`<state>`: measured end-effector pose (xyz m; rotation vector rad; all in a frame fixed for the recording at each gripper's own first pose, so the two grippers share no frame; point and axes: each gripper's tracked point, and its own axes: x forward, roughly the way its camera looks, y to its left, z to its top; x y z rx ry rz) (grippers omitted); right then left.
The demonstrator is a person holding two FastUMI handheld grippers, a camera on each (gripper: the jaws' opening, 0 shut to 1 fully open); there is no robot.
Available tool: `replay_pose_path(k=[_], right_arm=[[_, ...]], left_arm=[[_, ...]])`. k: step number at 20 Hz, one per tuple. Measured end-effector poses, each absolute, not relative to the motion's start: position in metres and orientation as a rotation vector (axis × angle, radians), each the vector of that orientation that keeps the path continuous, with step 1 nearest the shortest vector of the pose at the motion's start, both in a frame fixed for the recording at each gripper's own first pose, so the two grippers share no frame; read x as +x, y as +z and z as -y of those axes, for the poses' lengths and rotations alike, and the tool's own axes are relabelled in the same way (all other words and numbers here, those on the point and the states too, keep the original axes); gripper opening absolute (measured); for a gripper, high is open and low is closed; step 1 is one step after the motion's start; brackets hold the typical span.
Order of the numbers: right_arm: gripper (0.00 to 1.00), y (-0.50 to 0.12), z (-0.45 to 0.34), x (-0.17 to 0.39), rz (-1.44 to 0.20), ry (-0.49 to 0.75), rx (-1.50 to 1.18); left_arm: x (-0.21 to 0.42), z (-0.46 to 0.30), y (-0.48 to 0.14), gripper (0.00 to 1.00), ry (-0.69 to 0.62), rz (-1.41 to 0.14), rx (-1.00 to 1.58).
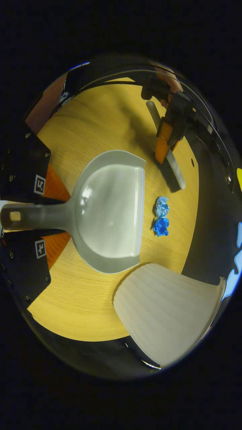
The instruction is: Pick up the small broom and dustpan from the desktop, sweep the trash into the dustpan with the broom, and then empty the trash into the garbage bin.
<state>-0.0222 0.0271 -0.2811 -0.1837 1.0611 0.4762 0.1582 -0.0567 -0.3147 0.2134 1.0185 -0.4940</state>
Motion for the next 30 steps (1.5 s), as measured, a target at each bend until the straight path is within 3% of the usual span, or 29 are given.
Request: replay_pose_path(k=[14,15,17,19,20,29,30], right_arm=[[0.34,-0.275,-0.027,0.001,-1.057,0.513,-0.244],[0.38,-0.273,-0.031,0.003,-1.054,0.515,-0.244],[0.34,-0.268,-0.035,0.004,-1.058,0.513,-0.235],[0.34,-0.247,-0.041,0.002,-1.054,0.508,-0.228],[0.34,-0.237,-0.041,0.003,-1.048,0.508,-0.226],[0.34,-0.208,-0.058,0.049,-1.005,0.466,-0.204],[0.30,-0.207,-0.059,0.049,-1.000,0.462,-0.203]], left_arm=[[0.195,0.131,-0.311,0.51,-0.871,-0.958,0.410],[0.194,0.137,-0.306,0.51,-0.901,-0.957,0.414],[0.192,0.148,-0.295,0.51,-0.962,-0.954,0.418],[0.191,0.158,-0.282,0.51,-1.011,-0.955,0.414],[0.190,0.162,-0.275,0.46,-1.034,-0.958,0.405],[0.199,0.159,-0.239,0.46,-1.109,-1.004,0.287],[0.199,0.159,-0.234,0.48,-1.106,-0.994,0.283]])
